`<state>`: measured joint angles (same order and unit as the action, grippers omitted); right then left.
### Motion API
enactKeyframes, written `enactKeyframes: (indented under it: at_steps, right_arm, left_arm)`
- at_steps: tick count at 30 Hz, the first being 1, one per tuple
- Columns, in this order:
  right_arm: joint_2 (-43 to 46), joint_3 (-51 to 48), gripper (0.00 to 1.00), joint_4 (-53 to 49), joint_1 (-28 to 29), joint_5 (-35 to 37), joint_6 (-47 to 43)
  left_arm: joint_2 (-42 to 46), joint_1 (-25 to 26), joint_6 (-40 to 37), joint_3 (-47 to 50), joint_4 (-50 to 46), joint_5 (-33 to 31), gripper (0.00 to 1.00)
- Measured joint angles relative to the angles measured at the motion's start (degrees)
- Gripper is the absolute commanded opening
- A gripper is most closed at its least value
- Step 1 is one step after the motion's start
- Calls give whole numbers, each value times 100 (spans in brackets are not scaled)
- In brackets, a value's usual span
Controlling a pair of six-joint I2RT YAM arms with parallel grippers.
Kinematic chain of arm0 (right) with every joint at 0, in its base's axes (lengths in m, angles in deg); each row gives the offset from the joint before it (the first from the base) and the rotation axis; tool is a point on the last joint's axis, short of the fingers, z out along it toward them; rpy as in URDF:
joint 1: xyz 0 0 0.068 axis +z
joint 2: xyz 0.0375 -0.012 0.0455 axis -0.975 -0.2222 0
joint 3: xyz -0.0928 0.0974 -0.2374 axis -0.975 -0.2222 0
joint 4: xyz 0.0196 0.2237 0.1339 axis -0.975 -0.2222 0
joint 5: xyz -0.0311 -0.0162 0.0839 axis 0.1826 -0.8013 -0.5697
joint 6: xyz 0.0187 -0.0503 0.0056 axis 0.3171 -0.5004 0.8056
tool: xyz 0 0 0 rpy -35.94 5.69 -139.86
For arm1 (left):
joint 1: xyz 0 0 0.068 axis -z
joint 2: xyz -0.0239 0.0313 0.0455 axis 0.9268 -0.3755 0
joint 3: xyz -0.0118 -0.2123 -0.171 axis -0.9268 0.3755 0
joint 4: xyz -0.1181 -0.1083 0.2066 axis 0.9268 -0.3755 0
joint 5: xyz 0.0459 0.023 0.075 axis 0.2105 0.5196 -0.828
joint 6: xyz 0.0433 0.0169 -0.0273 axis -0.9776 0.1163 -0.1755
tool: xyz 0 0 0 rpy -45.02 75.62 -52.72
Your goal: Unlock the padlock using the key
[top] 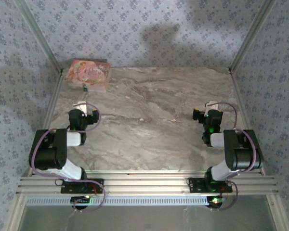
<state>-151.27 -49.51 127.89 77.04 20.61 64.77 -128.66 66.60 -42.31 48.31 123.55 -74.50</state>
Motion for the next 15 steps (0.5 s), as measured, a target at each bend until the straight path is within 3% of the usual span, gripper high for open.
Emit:
enactKeyframes:
  at_steps: [15]
  right_arm:
    - [0, 0, 100, 2, -13, -11, 0]
  left_arm:
    - [0, -17, 44, 0, 2, 107, 98]
